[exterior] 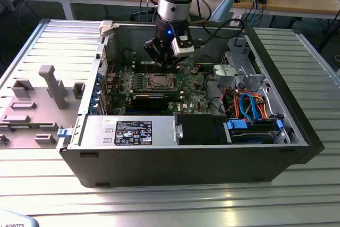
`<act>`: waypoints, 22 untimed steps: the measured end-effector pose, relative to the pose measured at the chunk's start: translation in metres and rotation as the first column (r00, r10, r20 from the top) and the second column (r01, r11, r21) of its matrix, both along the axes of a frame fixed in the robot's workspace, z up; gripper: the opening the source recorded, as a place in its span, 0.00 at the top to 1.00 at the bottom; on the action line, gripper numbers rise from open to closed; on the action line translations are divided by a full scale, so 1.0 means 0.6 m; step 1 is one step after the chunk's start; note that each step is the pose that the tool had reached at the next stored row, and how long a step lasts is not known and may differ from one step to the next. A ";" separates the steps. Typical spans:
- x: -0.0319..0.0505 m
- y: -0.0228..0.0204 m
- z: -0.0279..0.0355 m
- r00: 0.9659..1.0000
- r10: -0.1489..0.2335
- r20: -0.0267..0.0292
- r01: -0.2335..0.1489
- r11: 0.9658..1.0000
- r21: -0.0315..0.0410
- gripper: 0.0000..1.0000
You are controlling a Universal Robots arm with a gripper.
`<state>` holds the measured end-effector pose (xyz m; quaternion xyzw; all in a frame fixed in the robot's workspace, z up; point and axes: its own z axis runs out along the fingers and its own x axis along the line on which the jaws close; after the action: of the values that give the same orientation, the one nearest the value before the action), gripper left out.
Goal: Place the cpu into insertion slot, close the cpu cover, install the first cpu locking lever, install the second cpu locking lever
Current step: 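Install the first cpu locking lever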
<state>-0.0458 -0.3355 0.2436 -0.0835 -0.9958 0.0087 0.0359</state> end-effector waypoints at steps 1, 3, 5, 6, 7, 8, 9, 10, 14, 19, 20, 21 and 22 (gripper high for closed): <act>0.000 0.0000 0.000 1.000 0.001 0.000 -0.001 1.000 0.000 0.89; 0.000 0.0000 0.000 1.000 0.004 0.000 -0.004 1.000 0.000 0.89; 0.000 0.0000 0.000 1.000 0.006 0.000 -0.006 1.000 0.000 0.89; 0.000 0.0000 0.000 1.000 0.008 0.000 -0.008 1.000 0.000 0.89; 0.000 0.0000 0.000 1.000 0.011 0.000 -0.011 1.000 0.000 0.89; 0.000 0.0000 0.000 1.000 0.011 0.000 -0.011 1.000 0.000 0.89; 0.000 0.0000 0.000 1.000 0.012 0.000 -0.012 1.000 0.000 0.89; 0.000 0.0000 0.000 1.000 0.014 0.000 -0.014 1.000 0.000 0.89; 0.000 0.0000 0.000 1.000 0.019 0.000 -0.019 1.000 0.000 0.89; 0.000 0.0000 0.000 1.000 0.024 0.000 -0.024 1.000 0.000 0.89; 0.000 0.0000 0.000 1.000 0.026 0.000 -0.026 1.000 0.000 0.89; 0.000 0.0000 0.000 1.000 0.026 0.000 -0.026 1.000 0.000 0.89; 0.000 0.0000 0.000 1.000 0.028 0.000 -0.028 1.000 0.000 0.89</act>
<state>-0.0458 -0.3354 0.2435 -0.0697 -0.9969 0.0092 0.0358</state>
